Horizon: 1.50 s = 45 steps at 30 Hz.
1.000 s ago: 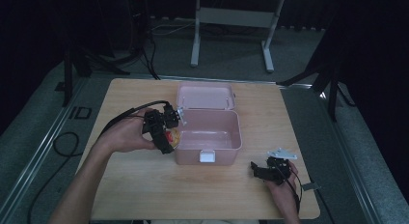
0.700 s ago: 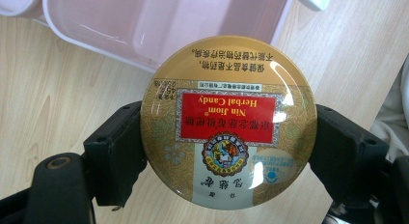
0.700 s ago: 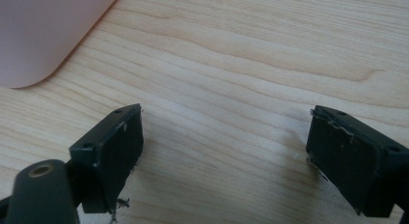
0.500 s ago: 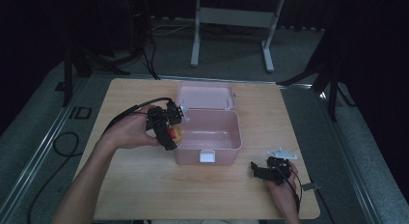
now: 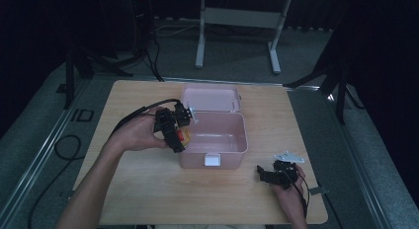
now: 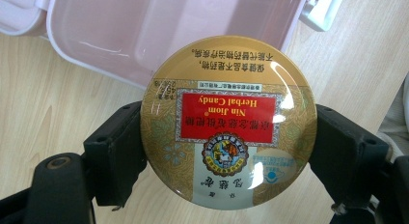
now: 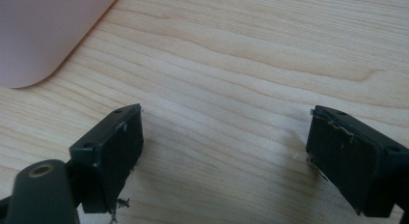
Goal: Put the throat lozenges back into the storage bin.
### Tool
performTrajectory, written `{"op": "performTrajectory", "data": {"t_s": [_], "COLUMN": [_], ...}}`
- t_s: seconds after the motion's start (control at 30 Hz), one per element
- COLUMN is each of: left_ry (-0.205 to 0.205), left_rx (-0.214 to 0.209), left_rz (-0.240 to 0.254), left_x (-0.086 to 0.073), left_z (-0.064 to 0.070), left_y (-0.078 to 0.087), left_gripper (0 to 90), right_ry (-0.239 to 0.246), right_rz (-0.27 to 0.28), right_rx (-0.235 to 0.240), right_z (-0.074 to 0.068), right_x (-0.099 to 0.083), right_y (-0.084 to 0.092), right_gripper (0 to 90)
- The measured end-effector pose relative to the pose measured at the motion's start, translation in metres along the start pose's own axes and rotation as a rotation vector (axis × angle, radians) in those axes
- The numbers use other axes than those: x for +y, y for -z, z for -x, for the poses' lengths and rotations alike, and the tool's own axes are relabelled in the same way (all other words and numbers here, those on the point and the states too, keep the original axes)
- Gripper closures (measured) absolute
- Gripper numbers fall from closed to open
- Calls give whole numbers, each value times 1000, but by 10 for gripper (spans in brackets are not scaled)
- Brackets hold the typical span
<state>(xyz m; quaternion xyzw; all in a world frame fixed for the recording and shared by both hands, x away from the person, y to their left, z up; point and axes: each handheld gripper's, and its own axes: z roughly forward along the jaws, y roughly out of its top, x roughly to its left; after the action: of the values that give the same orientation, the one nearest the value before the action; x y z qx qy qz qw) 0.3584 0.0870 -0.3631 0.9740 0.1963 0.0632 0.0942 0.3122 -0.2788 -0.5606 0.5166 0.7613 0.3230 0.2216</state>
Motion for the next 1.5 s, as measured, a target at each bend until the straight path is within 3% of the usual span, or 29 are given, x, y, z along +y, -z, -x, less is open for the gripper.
{"op": "performTrajectory", "data": {"t_s": [1.5], "left_ry": [-2], "left_rx": [16], "left_rz": [1], "left_x": [26], "left_z": [1], "left_y": [-13], "left_gripper": [203], "right_ry": [-1], "right_rz": [1], "right_rx": [0], "right_z": [0], "right_x": [0], "right_y": [0], "right_gripper": [127]}}
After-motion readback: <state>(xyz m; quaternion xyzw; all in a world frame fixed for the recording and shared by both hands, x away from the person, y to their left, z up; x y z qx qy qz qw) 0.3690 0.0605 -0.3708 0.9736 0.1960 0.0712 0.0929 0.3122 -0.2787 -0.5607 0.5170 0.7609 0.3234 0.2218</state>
